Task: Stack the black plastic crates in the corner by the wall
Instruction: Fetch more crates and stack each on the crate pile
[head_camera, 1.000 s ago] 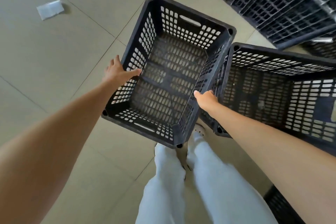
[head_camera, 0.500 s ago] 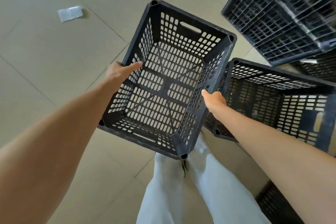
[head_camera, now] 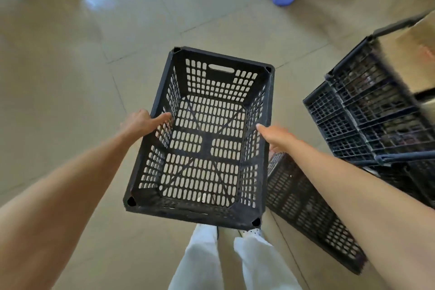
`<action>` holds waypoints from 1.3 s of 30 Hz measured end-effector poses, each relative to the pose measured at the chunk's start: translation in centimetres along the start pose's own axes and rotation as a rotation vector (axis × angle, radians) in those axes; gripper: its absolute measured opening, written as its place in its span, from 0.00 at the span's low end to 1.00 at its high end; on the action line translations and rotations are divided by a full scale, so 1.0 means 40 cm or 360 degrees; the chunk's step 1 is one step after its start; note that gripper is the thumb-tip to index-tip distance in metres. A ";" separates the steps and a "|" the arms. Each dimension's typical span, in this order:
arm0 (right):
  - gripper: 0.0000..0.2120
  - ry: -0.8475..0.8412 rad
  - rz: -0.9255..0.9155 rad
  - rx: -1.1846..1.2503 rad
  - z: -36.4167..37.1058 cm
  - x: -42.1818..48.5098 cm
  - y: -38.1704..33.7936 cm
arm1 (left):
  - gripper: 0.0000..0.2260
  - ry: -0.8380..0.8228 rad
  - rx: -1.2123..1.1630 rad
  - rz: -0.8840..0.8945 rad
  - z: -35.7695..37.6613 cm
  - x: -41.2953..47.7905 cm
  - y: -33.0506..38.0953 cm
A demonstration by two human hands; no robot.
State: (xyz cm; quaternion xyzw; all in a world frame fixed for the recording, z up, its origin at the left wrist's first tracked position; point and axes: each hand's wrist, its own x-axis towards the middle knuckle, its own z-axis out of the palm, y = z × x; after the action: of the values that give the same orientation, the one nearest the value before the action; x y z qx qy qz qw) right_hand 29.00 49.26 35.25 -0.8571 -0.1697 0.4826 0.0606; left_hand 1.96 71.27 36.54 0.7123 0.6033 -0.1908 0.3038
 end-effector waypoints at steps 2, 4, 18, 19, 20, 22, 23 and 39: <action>0.29 0.0006 -0.0134 -0.0086 -0.029 -0.056 -0.023 | 0.40 0.0041 -0.0063 -0.0070 -0.010 -0.094 -0.061; 0.29 0.0026 -0.0257 -0.0196 -0.044 -0.107 -0.045 | 0.37 0.0116 -0.0092 -0.0166 -0.004 -0.201 -0.122; 0.20 -0.0066 -0.1220 -0.1410 0.313 -0.607 -0.218 | 0.19 0.0377 -0.0840 -0.1006 0.347 -1.013 -0.633; 0.20 -0.0097 -0.1284 -0.1480 0.372 -0.648 -0.221 | 0.18 0.0405 -0.0864 -0.1083 0.374 -1.086 -0.655; 0.21 -0.0142 -0.1347 -0.1535 0.433 -0.690 -0.221 | 0.18 0.0423 -0.0873 -0.1166 0.400 -1.157 -0.675; 0.22 -0.0277 -0.1458 -0.1632 0.562 -0.777 -0.212 | 0.19 0.0444 -0.0935 -0.1323 0.465 -1.291 -0.732; 0.22 -0.0338 -0.1523 -0.1694 0.630 -0.826 -0.202 | 0.19 0.0444 -0.0978 -0.1403 0.503 -1.358 -0.764; 0.19 -0.0821 -0.2386 -0.2553 1.688 -1.706 0.112 | 0.17 0.0686 -0.1458 -0.2432 0.974 -2.298 -1.339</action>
State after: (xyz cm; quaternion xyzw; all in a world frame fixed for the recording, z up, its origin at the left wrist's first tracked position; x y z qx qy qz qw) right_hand -59.73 17.18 53.54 -0.2048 -0.9101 0.2385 -0.2701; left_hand -64.90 -18.20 55.43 -0.0504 0.9706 0.0551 0.2287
